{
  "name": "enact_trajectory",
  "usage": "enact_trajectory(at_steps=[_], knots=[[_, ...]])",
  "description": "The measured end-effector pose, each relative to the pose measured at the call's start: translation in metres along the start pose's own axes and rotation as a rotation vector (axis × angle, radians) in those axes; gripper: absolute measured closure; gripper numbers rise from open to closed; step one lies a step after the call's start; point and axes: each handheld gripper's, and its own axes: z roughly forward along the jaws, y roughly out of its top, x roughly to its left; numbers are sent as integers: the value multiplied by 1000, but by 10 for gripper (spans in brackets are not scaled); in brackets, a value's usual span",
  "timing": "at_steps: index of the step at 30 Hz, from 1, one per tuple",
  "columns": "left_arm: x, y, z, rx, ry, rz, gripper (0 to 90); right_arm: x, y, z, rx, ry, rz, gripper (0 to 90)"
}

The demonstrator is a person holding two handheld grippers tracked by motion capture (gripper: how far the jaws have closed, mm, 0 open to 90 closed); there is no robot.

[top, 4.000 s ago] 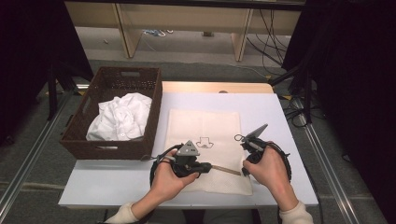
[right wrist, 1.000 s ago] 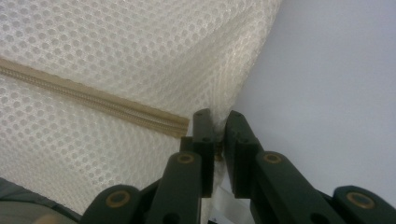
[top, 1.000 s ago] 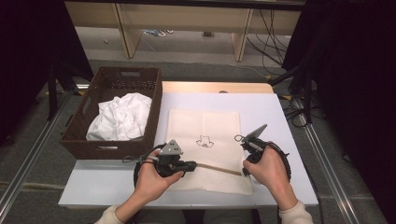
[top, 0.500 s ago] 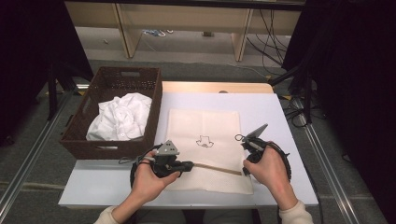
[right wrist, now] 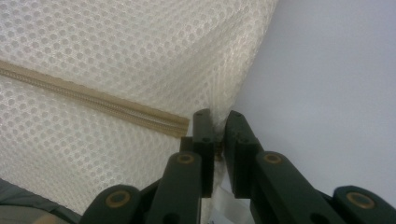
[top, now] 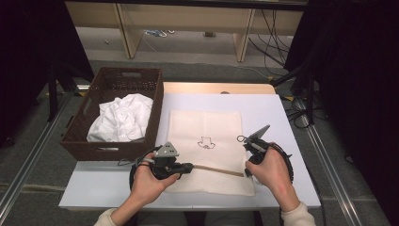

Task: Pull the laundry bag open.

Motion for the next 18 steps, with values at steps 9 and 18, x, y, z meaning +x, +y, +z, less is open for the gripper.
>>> enact_trajectory(at_steps=[9,18], knots=[[2,-2,-3,4,5,-2,870,-1,0,1,-14,-3,-3,844],[3,-3,-4,4,9,2,870,-1,0,2,-26,-2,1,843]])
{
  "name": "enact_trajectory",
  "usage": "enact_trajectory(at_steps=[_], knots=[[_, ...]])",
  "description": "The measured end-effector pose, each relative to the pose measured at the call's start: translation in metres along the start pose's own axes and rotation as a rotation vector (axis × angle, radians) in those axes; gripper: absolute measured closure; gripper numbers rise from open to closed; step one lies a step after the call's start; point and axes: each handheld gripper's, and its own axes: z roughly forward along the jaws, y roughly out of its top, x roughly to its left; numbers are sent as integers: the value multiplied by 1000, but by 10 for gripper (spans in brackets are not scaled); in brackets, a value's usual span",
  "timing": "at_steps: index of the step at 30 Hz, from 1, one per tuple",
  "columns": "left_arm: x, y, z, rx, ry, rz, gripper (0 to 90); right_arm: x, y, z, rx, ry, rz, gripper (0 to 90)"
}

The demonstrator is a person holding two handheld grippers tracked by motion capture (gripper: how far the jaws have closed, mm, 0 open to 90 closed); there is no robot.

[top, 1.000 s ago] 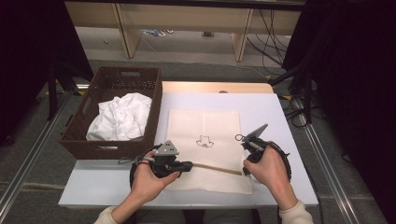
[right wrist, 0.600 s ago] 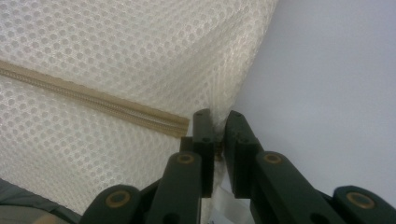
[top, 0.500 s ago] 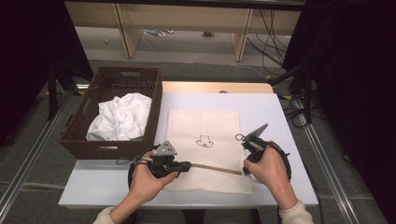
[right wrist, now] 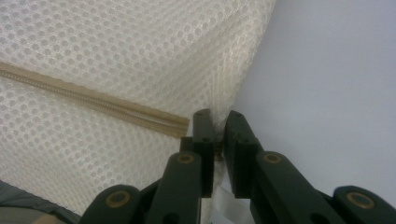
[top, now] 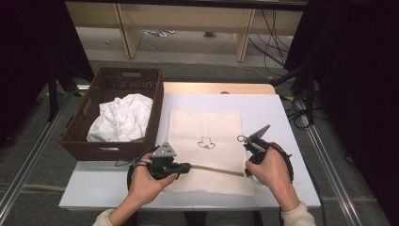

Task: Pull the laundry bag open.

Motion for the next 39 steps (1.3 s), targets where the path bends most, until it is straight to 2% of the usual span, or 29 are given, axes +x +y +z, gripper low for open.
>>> enact_trajectory(at_steps=[2,3,4,5,6,7,9,10,12,14,15,18,19,20,22,23,27,30,32,33,37,38,39], knots=[[0,-1,0,-2,-1,-12,870,0,0,0,1,1,-1,844],[-1,-1,0,-9,-1,-23,870,-4,0,2,-31,-6,-53,843],[-1,-1,0,-9,-1,-23,869,-4,1,2,-20,-5,-55,843],[-1,-1,0,-9,-1,-22,870,-1,0,1,-2,-2,-4,843],[-1,-1,0,-8,0,-22,870,-1,1,-1,23,-1,3,843],[-1,-1,0,-9,1,-22,870,-2,1,-1,22,-3,-7,843],[1,-1,-1,-7,1,-10,870,0,0,0,2,-1,10,843],[1,-2,-1,1,6,-19,870,0,1,0,3,0,12,843],[2,-2,-2,-2,2,-9,870,-2,1,-1,28,1,-4,843],[4,-2,-2,4,-2,5,870,-3,2,-1,23,2,-10,843],[3,-3,-3,8,5,-14,870,-3,1,0,22,0,-17,843],[3,-3,-3,9,6,-14,870,-2,1,0,18,-6,-11,843],[3,-3,-3,8,-6,-19,870,-1,1,0,19,-4,-8,843],[3,-3,-3,7,-2,-12,870,-1,1,-1,22,-1,1,843],[3,-3,-2,1,-3,-3,870,-2,2,-1,24,1,-9,843],[2,-3,-2,-7,5,-17,870,-2,2,-1,25,-1,-3,843],[4,-4,-4,0,3,-2,870,-3,1,-1,25,0,-11,843],[3,-5,-4,2,8,-22,870,-2,2,0,20,-3,-12,843],[5,-5,-5,0,2,-8,870,-3,2,0,26,1,-10,843],[4,-5,-5,3,7,-24,870,-3,2,0,27,-1,-8,843],[6,-5,-7,1,5,-10,870,-3,2,0,24,-5,-13,844],[5,-6,-7,-1,13,-27,870,-3,2,0,25,-6,-11,843],[6,-6,-8,-4,12,-12,870,-3,2,0,26,-4,-9,843]])
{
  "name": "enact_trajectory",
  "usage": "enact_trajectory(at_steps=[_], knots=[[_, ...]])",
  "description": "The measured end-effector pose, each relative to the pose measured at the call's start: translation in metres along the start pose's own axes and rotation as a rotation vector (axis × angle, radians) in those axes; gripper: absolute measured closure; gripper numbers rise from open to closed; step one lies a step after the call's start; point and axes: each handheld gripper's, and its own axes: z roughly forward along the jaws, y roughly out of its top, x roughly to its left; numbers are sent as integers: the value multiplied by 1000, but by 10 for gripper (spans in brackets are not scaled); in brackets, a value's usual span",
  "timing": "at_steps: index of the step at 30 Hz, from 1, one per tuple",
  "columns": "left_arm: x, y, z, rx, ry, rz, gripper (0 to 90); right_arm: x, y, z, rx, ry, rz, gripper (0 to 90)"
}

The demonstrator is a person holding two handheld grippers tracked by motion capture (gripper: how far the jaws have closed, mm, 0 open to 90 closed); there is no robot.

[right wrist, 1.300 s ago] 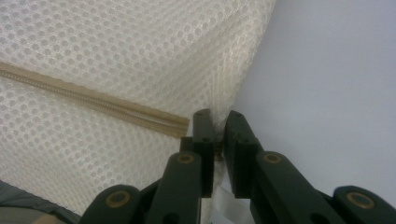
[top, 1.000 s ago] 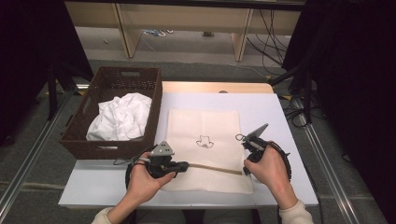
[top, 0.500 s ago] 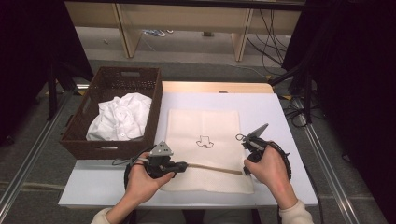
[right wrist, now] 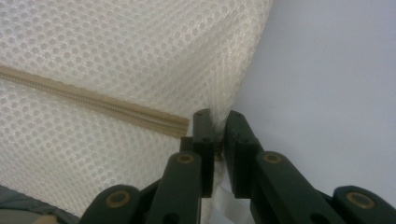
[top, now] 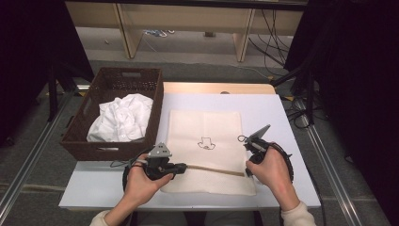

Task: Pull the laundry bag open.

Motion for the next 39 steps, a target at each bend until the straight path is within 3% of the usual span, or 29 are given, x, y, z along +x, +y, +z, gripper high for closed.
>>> enact_trajectory(at_steps=[4,5,8,10,11,14,20,21,22,24,26,30,33,34,37,39], knots=[[1,-1,-1,3,2,-2,870,0,0,0,-1,-3,-3,843],[1,-2,-1,-2,-3,-23,870,1,0,0,1,-5,5,843],[2,-3,-2,1,-2,-2,870,1,0,0,-4,-4,-1,843],[1,-3,-2,-1,4,-22,870,2,0,1,-20,-5,14,843],[3,-3,-3,18,7,2,870,1,0,1,-11,-4,3,843],[3,-4,-3,9,5,-22,870,2,0,1,-18,-4,16,843],[4,-4,-5,5,13,-7,870,1,0,1,1,-7,-7,843],[4,-5,-5,4,16,-26,870,0,0,1,1,-8,-7,843],[4,-5,-5,-4,13,-20,870,0,1,1,4,-9,-9,843],[5,-5,-7,4,18,-9,869,-2,1,2,-15,-9,-38,844],[6,-6,-8,4,21,-25,870,0,1,1,4,-8,-7,844],[7,-7,-9,4,21,-15,869,1,0,2,-2,-9,-8,843],[6,-8,-9,4,26,-35,870,1,1,2,1,-8,-7,844],[8,-7,-10,8,25,-15,870,2,1,2,5,-4,4,843],[7,-8,-11,1,30,-42,870,2,1,2,7,-5,9,843],[9,-9,-12,-1,32,-26,870,1,1,2,3,-5,1,843]])
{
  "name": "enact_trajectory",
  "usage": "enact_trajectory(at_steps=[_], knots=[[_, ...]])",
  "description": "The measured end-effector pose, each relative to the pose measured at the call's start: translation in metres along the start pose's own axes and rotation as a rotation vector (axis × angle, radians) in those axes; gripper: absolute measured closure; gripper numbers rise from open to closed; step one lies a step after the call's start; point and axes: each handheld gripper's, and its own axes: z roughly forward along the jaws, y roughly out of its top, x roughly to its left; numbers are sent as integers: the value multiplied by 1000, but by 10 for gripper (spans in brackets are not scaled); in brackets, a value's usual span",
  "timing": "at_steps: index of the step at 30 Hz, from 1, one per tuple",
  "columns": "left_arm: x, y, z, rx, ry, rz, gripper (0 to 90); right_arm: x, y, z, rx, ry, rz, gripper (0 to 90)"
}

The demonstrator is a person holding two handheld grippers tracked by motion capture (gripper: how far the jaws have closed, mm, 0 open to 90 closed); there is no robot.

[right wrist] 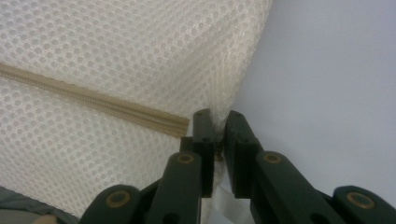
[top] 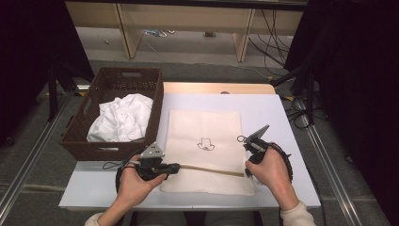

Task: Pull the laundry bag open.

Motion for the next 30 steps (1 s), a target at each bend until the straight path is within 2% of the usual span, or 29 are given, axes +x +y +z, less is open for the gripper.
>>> enact_trajectory(at_steps=[1,3,4,6,7,9,10,16,18,21,23,24,25,29,30], knots=[[1,0,-1,1,2,-1,870,0,0,0,4,-3,7,844],[2,-1,-3,9,5,5,870,-2,0,2,-19,-13,-33,844],[3,-2,-3,9,6,7,870,-1,0,0,12,-1,-3,844],[3,-2,-3,6,2,-3,869,-1,0,0,2,0,-9,844],[2,-3,-3,4,5,-3,870,-3,0,2,-29,-8,-46,843],[3,-3,-3,8,6,0,870,-1,0,0,-3,-2,-7,844],[3,-4,-3,6,6,-1,870,-3,0,2,-29,-6,-46,844],[3,-4,-4,9,8,-12,870,-4,0,2,-32,-3,-61,843],[3,-4,-4,10,8,-9,870,-1,0,-1,-2,3,-7,844],[5,-4,-6,10,8,-1,869,-2,0,0,-13,-7,-17,844],[4,-5,-7,0,15,-21,870,-2,0,-1,-1,-1,-3,844],[5,-5,-8,6,17,1,869,-2,0,-1,0,-5,-5,843],[4,-6,-8,-1,17,-13,870,-2,0,0,-2,-6,-7,843],[6,-7,-11,-1,15,-20,870,-1,0,-1,0,-5,-9,843],[7,-8,-12,8,19,-9,869,-1,0,0,-1,-4,-8,843]])
